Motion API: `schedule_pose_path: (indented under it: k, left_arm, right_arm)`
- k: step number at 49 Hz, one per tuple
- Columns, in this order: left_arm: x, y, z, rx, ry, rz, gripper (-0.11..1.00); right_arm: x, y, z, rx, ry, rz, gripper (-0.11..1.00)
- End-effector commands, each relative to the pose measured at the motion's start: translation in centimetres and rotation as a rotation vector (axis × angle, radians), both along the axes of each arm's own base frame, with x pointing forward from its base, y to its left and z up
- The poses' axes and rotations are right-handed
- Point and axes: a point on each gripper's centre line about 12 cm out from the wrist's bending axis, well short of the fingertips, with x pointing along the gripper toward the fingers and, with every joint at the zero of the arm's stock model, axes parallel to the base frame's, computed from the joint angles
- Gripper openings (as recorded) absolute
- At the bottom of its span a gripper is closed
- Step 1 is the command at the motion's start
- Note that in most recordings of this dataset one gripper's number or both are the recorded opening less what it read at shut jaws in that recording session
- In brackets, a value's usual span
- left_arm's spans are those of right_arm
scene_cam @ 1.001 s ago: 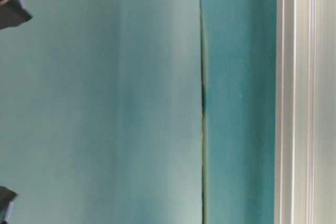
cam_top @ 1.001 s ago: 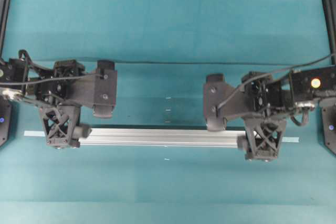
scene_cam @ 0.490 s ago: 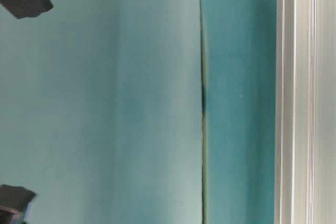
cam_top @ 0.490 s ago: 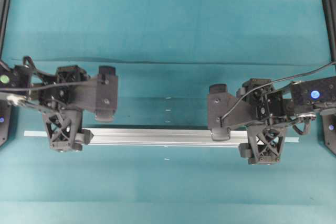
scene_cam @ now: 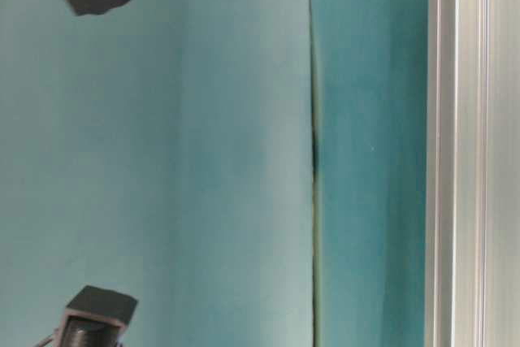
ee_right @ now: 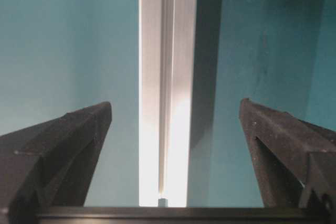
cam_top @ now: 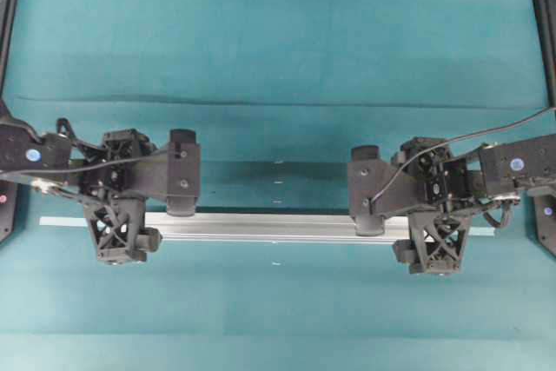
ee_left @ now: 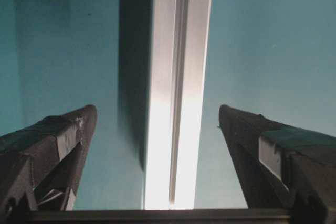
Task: Lift the metal rail with both hands and move it towards you.
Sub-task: 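Close both grippers around the rail near each end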
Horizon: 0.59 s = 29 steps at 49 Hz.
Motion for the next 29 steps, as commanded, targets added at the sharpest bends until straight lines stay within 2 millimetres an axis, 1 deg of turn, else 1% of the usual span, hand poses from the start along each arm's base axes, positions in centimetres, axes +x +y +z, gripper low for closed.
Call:
schedule_pose_path:
  k: [1,5,17,24,29]
  left_arm:
    - [0.2,-0.1,-0.1,-0.001,-0.014,-0.003,0.99]
    - [0.1,-0.5,-0.6,-0.003,-0.017,-0.010,0.99]
    - [0.1,-0.7,-1.3,-0.017,-0.031,0.012,0.99]
    - [-0.2,-0.9,-2.3,-0.020,-0.033,0.009,0.99]
    - [-0.2,-0.8,-2.9,-0.021,-0.039,0.010,0.99]
  right_arm:
    - [0.1,0.1,-0.6,0.002,-0.001,-0.001,1.00]
    - [0.0,0.0,-1.0,0.002,-0.006,-0.002,1.00]
    - [-0.3,0.0,-2.1,0.014,-0.027,-0.043,1.00]
    - [-0.5,-0.1,-2.6,0.014,-0.029,-0.043,1.00]
    - [-0.7,-0.1,-3.4,0.012,-0.017,-0.045,1.00]
